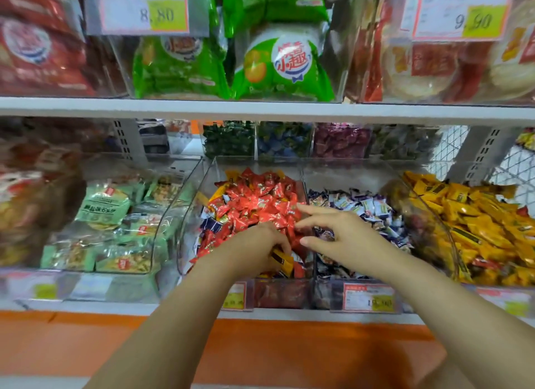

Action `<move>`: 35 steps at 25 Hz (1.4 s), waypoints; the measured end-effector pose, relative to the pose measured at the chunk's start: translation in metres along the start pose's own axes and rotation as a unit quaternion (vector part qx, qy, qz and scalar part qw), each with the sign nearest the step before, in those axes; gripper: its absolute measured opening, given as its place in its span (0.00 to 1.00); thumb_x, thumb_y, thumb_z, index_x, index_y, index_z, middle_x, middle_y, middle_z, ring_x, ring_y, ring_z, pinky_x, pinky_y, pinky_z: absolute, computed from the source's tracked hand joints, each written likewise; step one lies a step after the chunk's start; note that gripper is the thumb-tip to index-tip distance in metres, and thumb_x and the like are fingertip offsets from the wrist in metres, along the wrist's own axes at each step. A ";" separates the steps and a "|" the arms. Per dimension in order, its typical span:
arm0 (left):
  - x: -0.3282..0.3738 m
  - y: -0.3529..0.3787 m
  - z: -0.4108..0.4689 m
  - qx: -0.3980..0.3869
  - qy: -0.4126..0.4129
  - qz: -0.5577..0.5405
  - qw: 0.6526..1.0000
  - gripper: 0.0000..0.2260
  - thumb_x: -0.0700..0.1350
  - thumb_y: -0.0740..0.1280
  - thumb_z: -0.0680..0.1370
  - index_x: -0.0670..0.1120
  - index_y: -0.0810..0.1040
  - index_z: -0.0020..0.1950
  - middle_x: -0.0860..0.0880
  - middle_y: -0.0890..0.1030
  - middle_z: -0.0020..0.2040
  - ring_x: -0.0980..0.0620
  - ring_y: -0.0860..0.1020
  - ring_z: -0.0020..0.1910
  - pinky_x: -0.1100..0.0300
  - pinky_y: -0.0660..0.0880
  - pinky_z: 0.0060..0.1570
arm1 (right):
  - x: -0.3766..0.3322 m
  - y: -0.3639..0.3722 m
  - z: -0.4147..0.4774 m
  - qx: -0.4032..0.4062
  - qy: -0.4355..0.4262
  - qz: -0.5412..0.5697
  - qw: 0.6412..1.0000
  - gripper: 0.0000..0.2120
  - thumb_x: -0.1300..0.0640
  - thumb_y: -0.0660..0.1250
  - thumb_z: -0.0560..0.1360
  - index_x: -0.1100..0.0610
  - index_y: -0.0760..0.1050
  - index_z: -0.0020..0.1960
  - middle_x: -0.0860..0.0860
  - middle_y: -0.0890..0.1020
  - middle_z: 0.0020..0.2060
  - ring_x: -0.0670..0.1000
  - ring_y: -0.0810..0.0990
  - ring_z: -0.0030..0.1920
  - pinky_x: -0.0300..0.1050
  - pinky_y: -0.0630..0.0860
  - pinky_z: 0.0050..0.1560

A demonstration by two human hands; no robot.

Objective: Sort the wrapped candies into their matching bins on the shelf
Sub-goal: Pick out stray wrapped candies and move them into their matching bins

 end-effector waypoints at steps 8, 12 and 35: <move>-0.026 -0.025 -0.036 0.210 -0.102 -0.144 0.962 0.08 0.47 0.66 0.77 0.48 0.71 0.53 0.50 0.77 0.42 0.58 0.72 0.36 0.68 0.67 0.34 | 0.002 0.004 -0.002 0.011 0.001 0.021 1.000 0.15 0.50 0.65 0.76 0.46 0.75 0.62 0.35 0.62 0.69 0.39 0.63 0.69 0.38 0.61 0.67; -0.027 -0.026 -0.045 0.140 -0.097 -0.040 0.985 0.16 0.45 0.63 0.79 0.55 0.67 0.65 0.52 0.76 0.38 0.57 0.73 0.32 0.63 0.70 0.32 | 0.002 0.005 -0.001 0.014 0.001 0.030 0.999 0.15 0.51 0.65 0.76 0.46 0.75 0.62 0.34 0.62 0.69 0.39 0.63 0.69 0.37 0.59 0.67; 0.023 -0.051 -0.042 0.330 -0.077 -0.015 0.941 0.06 0.49 0.68 0.75 0.50 0.83 0.49 0.56 0.73 0.53 0.54 0.76 0.49 0.58 0.73 0.50 | 0.013 -0.022 -0.024 0.102 -0.003 0.108 0.989 0.10 0.56 0.66 0.76 0.47 0.79 0.56 0.37 0.74 0.57 0.33 0.71 0.56 0.27 0.65 0.60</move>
Point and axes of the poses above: each hand's wrist, its own z-axis towards the middle knuckle, its own y-axis out of the palm, x = y × z, the point moved 1 cm from there along z, towards the middle knuckle
